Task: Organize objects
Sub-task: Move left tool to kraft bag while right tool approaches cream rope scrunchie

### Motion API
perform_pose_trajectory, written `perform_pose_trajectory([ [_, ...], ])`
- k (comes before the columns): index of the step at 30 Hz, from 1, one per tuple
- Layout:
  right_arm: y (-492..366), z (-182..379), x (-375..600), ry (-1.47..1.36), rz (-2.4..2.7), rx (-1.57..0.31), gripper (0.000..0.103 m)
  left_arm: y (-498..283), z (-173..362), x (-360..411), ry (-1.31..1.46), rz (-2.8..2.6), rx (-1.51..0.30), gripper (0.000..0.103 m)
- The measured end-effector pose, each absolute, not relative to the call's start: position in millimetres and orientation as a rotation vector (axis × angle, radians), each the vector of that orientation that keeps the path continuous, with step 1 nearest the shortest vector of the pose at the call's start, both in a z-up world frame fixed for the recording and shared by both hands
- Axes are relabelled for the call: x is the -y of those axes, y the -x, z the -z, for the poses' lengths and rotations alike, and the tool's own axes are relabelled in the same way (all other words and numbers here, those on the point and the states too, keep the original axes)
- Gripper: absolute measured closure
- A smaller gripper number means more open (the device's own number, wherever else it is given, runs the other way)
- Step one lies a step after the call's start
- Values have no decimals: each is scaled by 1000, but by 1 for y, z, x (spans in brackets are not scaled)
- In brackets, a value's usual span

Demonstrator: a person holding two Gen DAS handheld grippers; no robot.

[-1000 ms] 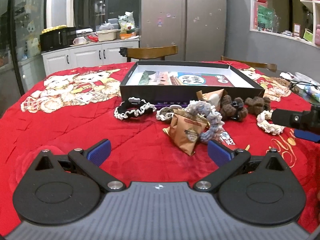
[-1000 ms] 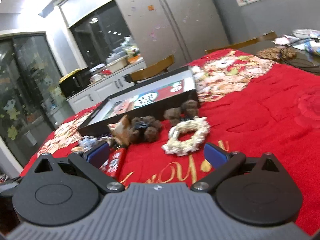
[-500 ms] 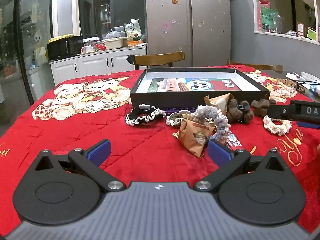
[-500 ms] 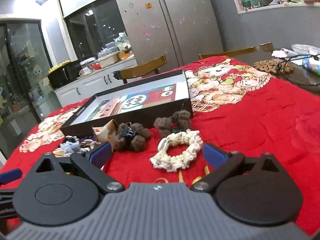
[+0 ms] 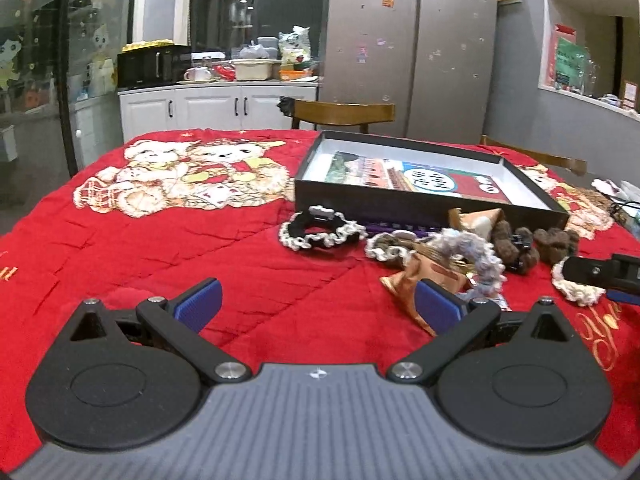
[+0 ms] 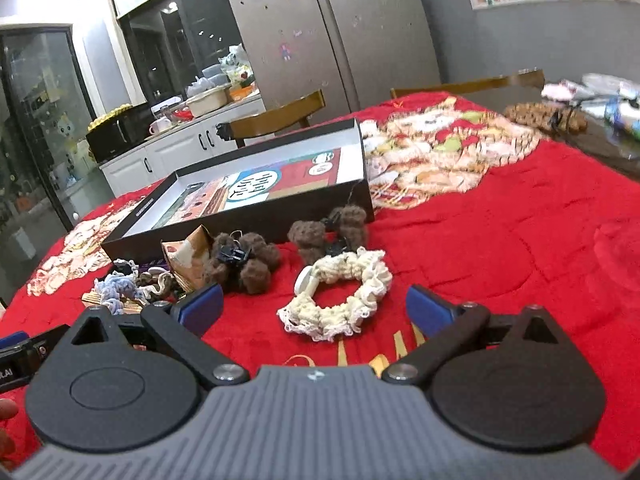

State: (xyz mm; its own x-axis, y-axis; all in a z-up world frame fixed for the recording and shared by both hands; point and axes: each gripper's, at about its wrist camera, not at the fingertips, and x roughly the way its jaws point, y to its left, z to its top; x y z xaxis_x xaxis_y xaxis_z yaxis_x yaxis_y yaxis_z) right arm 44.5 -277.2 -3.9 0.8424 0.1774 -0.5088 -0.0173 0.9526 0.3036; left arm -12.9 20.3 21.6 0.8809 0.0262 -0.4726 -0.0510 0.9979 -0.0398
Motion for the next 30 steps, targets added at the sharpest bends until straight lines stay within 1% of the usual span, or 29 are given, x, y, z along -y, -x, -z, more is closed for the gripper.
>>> perform_pose_trajectory([
  [7, -49, 6, 275, -294, -111, -577, 5, 2, -20, -21, 43, -34, -497, 0],
  [11, -52, 7, 272, -278, -89, -596, 9, 0, -20, -19, 33, -21, -488, 0],
  [15, -53, 7, 270, -262, -86, -601, 10, -6, -17, -20, 51, -1, -513, 0],
  [19, -53, 7, 266, -243, -65, -602, 16, -12, -16, -25, 75, -19, -541, 0],
  [24, -53, 7, 268, -270, -58, -590, 18, -19, -14, -26, 62, -23, -580, 0],
  [26, -52, 7, 270, -293, -56, -579, 24, -21, -12, -26, 60, -8, -586, 0],
  [30, -51, 7, 276, -330, -66, -568, 30, -25, -11, -29, 94, 0, -584, 0],
])
